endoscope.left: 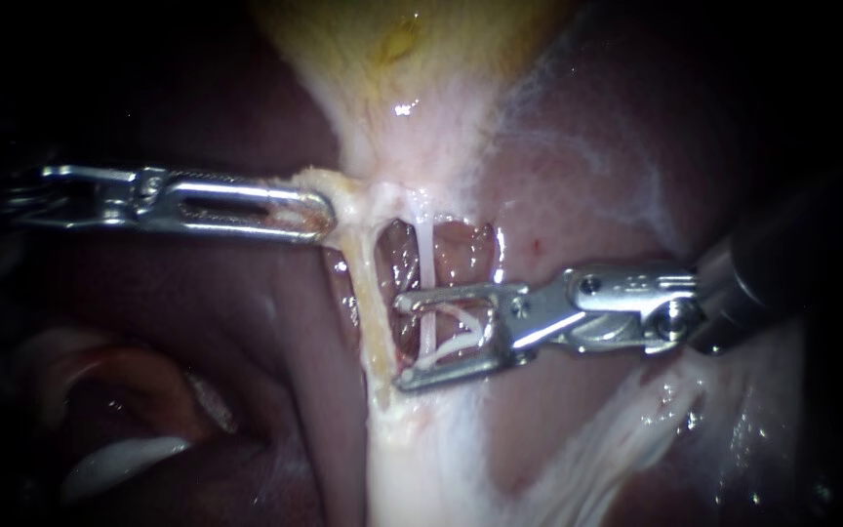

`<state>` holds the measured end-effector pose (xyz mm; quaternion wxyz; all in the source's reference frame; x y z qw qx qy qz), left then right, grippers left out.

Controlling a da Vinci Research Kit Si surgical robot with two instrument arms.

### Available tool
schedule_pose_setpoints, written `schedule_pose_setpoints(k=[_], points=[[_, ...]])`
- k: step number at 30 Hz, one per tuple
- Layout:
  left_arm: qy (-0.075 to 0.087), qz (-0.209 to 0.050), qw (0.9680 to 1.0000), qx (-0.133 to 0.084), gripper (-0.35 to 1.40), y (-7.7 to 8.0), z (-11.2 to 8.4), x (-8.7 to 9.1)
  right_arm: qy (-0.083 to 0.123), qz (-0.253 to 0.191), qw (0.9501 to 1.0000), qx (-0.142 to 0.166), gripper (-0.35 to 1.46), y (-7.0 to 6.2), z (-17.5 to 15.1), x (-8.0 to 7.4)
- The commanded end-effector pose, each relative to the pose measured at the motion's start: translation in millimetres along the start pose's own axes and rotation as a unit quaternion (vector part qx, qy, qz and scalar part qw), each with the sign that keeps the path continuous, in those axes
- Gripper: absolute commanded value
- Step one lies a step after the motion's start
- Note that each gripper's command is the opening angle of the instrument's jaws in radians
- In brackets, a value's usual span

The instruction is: Clipping first clip left tube

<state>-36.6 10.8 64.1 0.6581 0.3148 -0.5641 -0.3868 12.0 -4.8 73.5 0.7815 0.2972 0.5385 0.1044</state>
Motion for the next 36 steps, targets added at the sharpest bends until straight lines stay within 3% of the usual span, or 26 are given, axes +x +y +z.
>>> schedule_pose_setpoints(k=[1, 13, 26, 36], points=[[0.000, 0.000, 1.0000, 0.000, -0.35, 0.0, 0.0, 0.0, 0.000, 0.001, 1.0000, 0.000, 0.46, 0.1, 0.3, 0.0], [0.001, 0.000, 1.0000, 0.002, -0.35, -0.3, 0.3, 0.0, -0.001, 0.002, 1.0000, 0.004, 0.47, 0.6, 2.9, 0.0], [0.001, 0.000, 1.0000, 0.003, -0.35, -0.2, 0.4, 0.1, -0.003, 0.013, 0.9989, 0.045, 0.45, -0.2, 5.6, -0.6], [0.001, 0.001, 1.0000, 0.002, -0.35, -0.2, 0.6, 0.1, -0.003, 0.015, 0.9990, 0.043, 0.44, 0.1, 7.2, -1.3]])
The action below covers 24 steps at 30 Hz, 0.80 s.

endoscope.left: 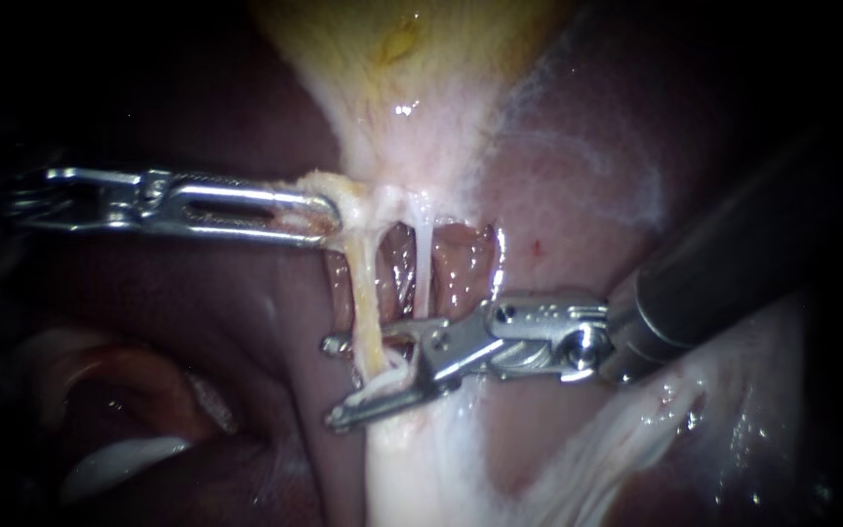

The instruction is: Clipping first clip left tube

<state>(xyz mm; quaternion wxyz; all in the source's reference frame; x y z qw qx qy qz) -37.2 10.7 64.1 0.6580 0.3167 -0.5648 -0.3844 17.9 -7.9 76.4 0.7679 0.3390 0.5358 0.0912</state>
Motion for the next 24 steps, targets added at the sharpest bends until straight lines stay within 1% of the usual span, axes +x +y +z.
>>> schedule_pose_setpoints(k=[1, 11, 13, 14, 16, 19, 21, 24], points=[[0.000, 0.000, 1.0000, 0.000, -0.35, 0.0, 0.0, 0.0, 0.000, 0.001, 1.0000, 0.001, 0.43, 0.0, 0.1, 0.0], [0.000, 0.000, 1.0000, 0.000, -0.35, 0.0, 0.1, 0.1, 0.000, 0.008, 1.0000, 0.001, 0.39, 0.2, 0.5, -0.1], [0.000, 0.000, 1.0000, 0.000, -0.35, 0.0, 0.1, 0.1, 0.000, 0.017, 0.9999, 0.001, 0.34, 0.2, 0.4, -0.2], [0.000, 0.000, 1.0000, 0.000, -0.35, 0.0, 0.1, 0.1, 0.000, 0.020, 0.9998, 0.001, 0.30, 0.2, 0.3, -0.2], [0.000, 0.000, 1.0000, 0.000, -0.35, 0.0, 0.1, 0.1, 0.000, 0.029, 0.9996, 0.003, 0.17, 0.1, 0.1, -0.3], [0.000, 0.000, 1.0000, 0.000, -0.35, 0.0, 0.1, 0.1, 0.003, 0.046, 0.9989, -0.003, -0.15, 0.1, -0.3, -0.5], [0.000, 0.000, 1.0000, 0.000, -0.35, 0.0, 0.1, 0.1, 0.000, 0.055, 0.9985, -0.003, -0.33, 0.1, -0.5, -0.5], [0.000, 0.000, 1.0000, 0.000, -0.35, 0.1, 0.1, 0.1, -0.018, 0.060, 0.9980, -0.006, -0.35, 0.2, -0.6, -0.5]])
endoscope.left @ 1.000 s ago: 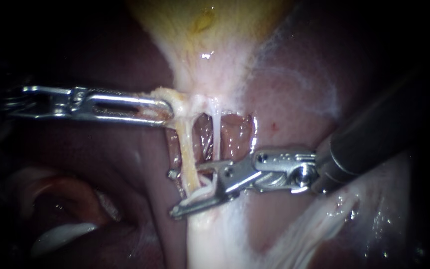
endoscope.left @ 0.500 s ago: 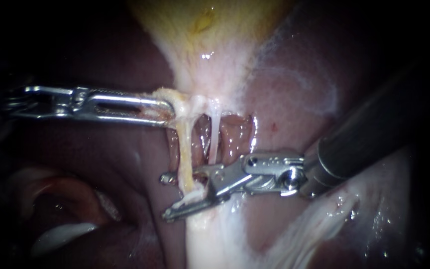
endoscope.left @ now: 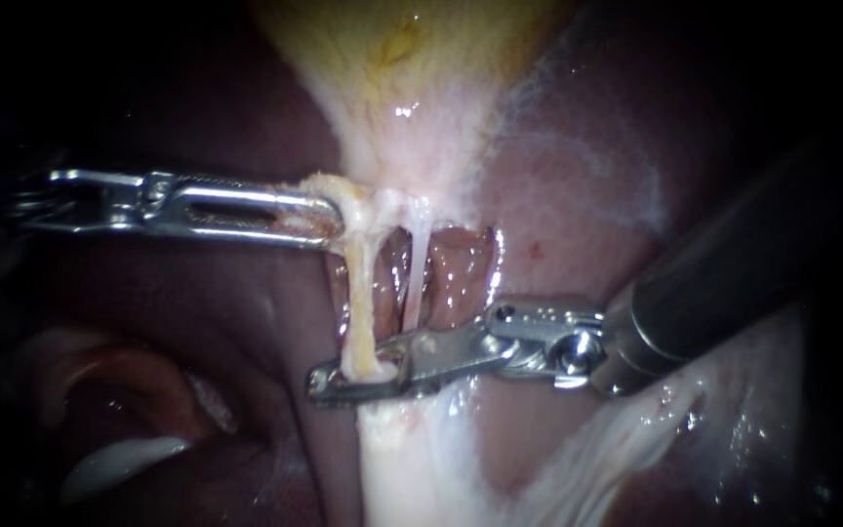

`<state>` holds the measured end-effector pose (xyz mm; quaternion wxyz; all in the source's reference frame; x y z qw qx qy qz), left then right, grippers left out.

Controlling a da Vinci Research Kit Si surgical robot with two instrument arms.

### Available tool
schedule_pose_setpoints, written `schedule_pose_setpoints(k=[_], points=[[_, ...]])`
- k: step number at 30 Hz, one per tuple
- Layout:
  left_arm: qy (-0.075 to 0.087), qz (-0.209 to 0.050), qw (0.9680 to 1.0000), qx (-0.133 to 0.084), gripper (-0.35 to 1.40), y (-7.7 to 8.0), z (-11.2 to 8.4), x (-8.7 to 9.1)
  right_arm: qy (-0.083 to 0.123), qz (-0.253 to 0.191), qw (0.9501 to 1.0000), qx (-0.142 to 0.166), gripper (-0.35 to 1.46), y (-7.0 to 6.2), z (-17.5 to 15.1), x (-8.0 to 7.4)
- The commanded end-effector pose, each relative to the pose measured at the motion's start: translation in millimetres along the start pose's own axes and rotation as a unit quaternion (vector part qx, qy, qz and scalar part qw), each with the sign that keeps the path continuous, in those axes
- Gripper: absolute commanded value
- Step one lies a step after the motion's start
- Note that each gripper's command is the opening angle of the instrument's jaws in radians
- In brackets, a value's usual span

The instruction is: Clipping first clip left tube

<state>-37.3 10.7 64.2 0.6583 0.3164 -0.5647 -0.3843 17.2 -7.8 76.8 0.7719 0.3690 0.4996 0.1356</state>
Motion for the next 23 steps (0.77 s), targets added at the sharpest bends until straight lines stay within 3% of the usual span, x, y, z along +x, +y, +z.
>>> schedule_pose_setpoints(k=[1, 7, 23], points=[[0.000, 0.000, 1.0000, 0.000, -0.35, 0.0, 0.0, 0.0, -0.006, 0.002, 1.0000, -0.002, -0.35, 0.0, 0.0, 0.0], [0.000, 0.000, 1.0000, 0.000, -0.35, 0.1, 0.0, 0.0, -0.021, 0.014, 0.9997, -0.006, -0.35, -0.1, -0.2, -0.1], [0.000, 0.000, 1.0000, 0.000, -0.35, 0.1, 0.0, 0.0, -0.021, 0.014, 0.9997, -0.005, -0.35, -0.2, -0.4, -0.2]])
